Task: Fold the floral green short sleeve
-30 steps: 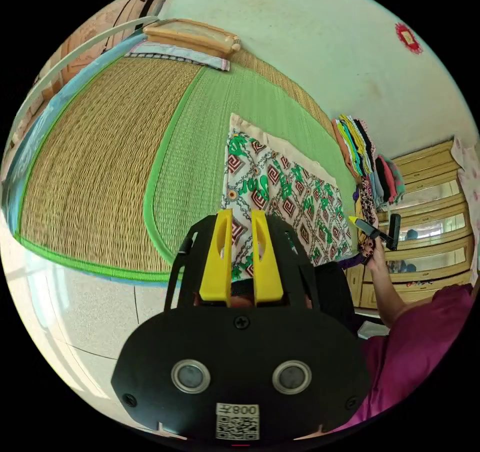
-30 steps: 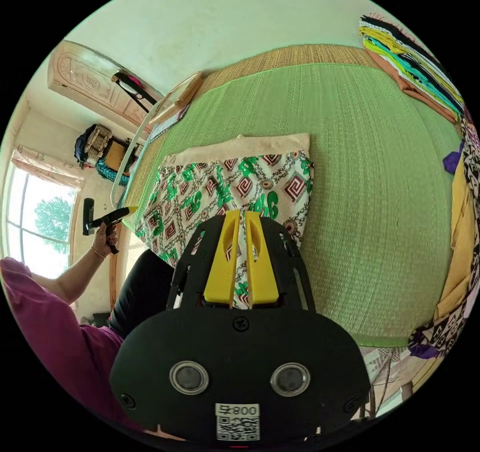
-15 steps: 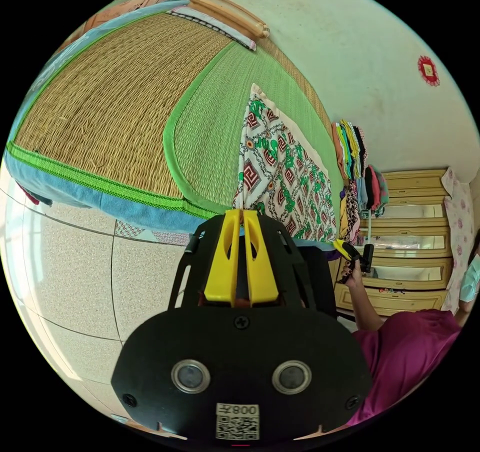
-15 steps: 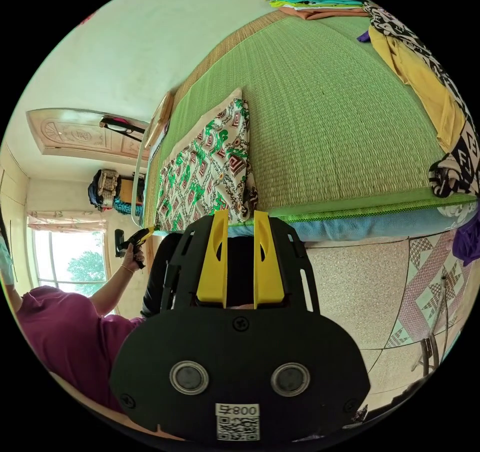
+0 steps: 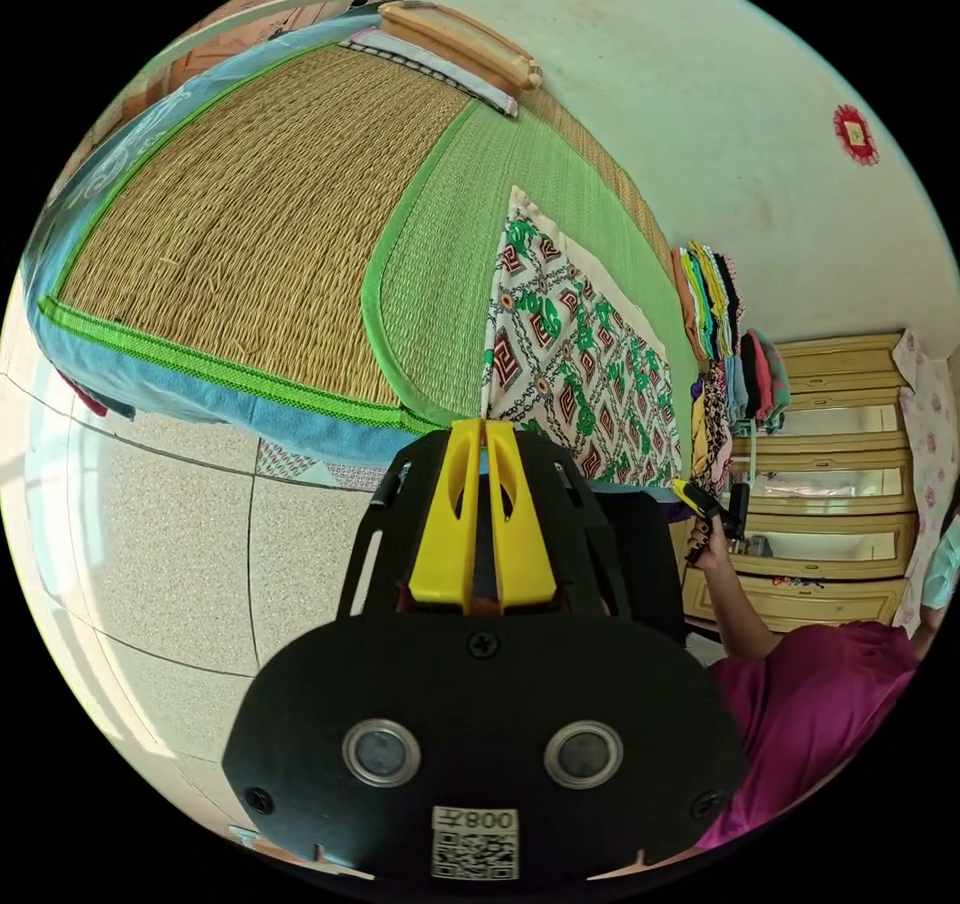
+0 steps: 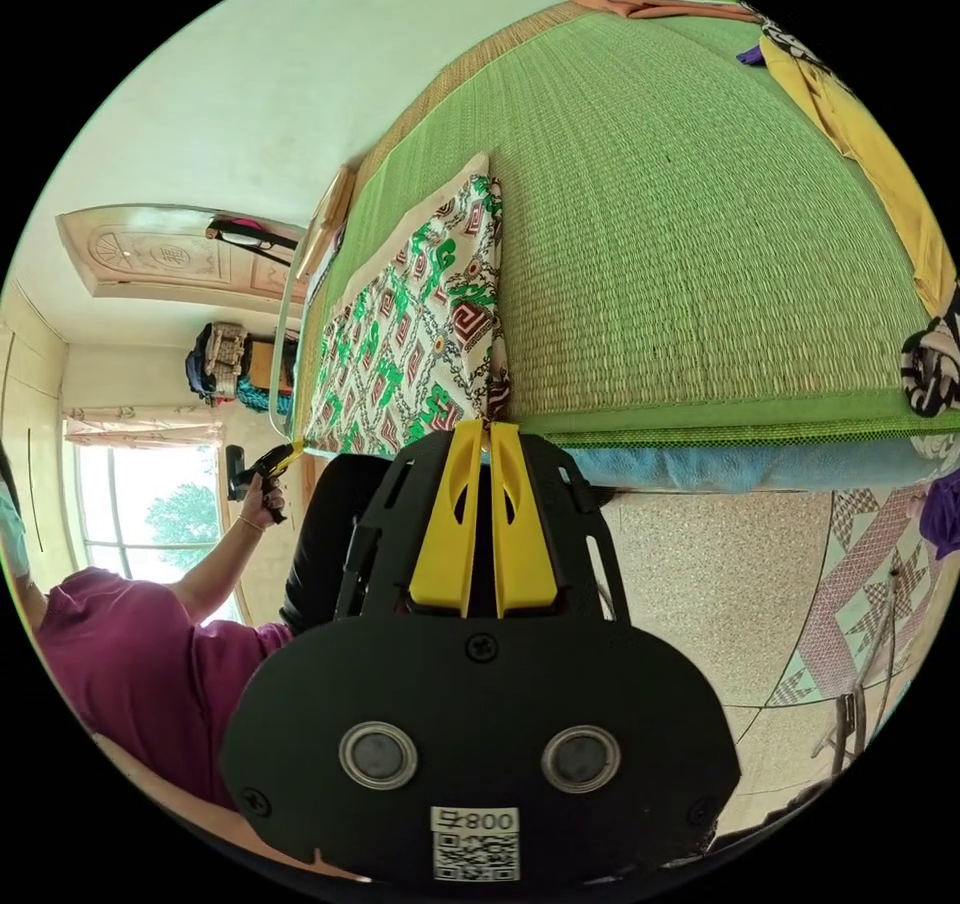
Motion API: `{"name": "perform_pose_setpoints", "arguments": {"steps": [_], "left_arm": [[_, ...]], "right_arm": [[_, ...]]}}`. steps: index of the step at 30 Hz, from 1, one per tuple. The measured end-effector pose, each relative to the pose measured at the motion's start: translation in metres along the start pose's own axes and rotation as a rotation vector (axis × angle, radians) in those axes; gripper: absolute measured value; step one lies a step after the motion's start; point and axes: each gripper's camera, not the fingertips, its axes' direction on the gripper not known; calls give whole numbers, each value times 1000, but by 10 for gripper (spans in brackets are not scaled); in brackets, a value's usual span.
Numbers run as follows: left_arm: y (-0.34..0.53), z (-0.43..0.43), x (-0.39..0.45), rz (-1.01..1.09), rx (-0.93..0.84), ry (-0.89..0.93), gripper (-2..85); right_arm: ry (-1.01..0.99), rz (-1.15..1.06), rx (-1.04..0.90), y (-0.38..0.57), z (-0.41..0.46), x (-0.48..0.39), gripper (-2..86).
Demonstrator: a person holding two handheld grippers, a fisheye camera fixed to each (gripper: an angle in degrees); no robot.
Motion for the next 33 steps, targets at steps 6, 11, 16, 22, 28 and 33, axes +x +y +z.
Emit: {"name": "perform_pose_setpoints", "arguments": {"steps": [6,11,16,22,28,33], "left_arm": [[12,46,-29,-69,-5,-16,4],[30,88,-47,-130,13,-46,2],[51,110,-33,-45,85,-95,5],[72,205,74,380,-18,26,25],[114,358,215,842,-235,110,67],[160,449,288,1130,-251,-84,93]], "right_arm": [[-117,39,-10,17,-14,9,8],[-170,63,9,24,-30,11,8],[-181,43,25,25,-51,-1,7],[-214,27,41,23,-73,-16,7],[-234,8,32,18,-91,-33,7],[-257,-9,19,10,-106,-43,7]]}}
